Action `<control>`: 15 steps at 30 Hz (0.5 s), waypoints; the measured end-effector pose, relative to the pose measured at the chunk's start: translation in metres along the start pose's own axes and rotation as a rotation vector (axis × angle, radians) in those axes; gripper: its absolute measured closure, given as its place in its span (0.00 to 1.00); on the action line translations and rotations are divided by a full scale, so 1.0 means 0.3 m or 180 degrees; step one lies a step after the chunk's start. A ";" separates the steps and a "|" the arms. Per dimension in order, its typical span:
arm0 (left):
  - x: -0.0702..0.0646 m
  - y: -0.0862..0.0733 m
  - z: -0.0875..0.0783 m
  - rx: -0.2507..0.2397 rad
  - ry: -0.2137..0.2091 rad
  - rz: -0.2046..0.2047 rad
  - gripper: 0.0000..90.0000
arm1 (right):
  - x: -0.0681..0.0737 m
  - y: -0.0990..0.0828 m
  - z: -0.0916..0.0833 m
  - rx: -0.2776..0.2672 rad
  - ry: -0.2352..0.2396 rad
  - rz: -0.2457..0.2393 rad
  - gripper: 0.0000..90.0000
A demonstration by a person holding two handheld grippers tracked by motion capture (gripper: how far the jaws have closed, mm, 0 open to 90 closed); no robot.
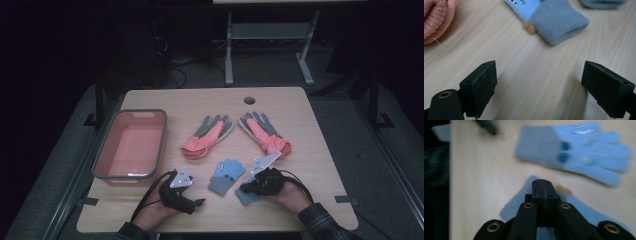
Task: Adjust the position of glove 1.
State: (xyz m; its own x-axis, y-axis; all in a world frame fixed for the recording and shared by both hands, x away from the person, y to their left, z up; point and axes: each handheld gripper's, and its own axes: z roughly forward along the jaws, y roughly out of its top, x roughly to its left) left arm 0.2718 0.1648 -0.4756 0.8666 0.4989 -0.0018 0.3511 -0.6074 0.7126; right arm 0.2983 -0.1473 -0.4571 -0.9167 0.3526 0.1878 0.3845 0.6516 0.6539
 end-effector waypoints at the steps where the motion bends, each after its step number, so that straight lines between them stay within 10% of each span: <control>1: 0.000 0.000 0.000 -0.0005 -0.0002 -0.0002 0.14 | 0.024 0.002 0.008 0.0044 0.0076 -0.0170 1.00; 6: -0.001 -0.001 0.000 -0.0006 0.0002 -0.0007 0.14 | 0.054 -0.004 -0.010 0.0009 0.0114 -0.0310 1.00; 15: -0.001 -0.001 0.000 0.0000 -0.0002 -0.0008 0.14 | 0.007 -0.096 -0.100 0.0029 -0.0277 0.0088 1.00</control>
State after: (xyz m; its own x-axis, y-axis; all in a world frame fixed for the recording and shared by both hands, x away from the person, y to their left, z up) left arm 0.2713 0.1647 -0.4756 0.8660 0.5001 -0.0042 0.3534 -0.6061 0.7125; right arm 0.2821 -0.1856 -0.4537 -0.8930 0.4274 0.1410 0.4109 0.6468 0.6425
